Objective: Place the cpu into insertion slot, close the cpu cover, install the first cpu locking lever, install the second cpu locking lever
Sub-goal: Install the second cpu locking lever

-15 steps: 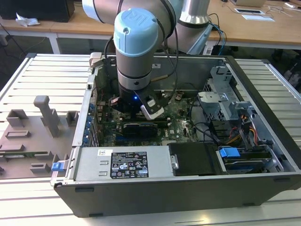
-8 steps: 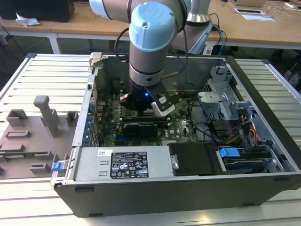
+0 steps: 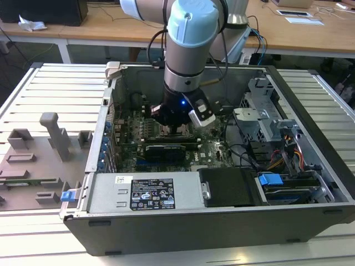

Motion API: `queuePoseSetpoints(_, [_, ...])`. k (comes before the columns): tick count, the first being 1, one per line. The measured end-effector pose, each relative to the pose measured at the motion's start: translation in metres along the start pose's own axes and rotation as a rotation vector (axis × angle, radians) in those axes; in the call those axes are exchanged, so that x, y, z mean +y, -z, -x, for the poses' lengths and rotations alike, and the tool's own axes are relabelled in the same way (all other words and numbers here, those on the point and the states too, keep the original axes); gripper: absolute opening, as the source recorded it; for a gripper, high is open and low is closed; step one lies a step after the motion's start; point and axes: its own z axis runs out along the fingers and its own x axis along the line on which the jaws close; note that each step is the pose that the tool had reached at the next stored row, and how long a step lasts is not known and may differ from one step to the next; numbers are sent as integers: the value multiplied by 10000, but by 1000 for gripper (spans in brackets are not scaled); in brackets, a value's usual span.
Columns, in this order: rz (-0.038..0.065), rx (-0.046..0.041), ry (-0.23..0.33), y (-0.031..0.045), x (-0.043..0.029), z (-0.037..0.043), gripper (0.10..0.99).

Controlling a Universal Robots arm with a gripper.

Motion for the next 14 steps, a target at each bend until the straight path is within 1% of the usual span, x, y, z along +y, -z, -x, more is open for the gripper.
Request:
queuePoseSetpoints(2, [-356, 34, -14, -5, 43, 14, 106])
queuePoseSetpoints(3, [-569, 54, -22, -10, 71, 22, 106])
queuePoseSetpoints(4, [-754, 73, -28, -12, 94, 27, 106])
queuePoseSetpoints(5, [-981, 93, -37, -12, 129, 33, 106])
queuePoseSetpoints(6, [-1084, 104, -41, -9, 151, 36, 106])
queuePoseSetpoints(7, [-1225, 119, -47, -5, 194, 40, 106])
queuePoseSetpoints(10, [-1406, 135, -54, -4, 309, 55, 106])
queuePoseSetpoints(13, [-1420, 137, -54, 33, 340, 58, 106])
queuePoseSetpoints(14, [-1419, 137, -53, 110, 353, 57, 106])
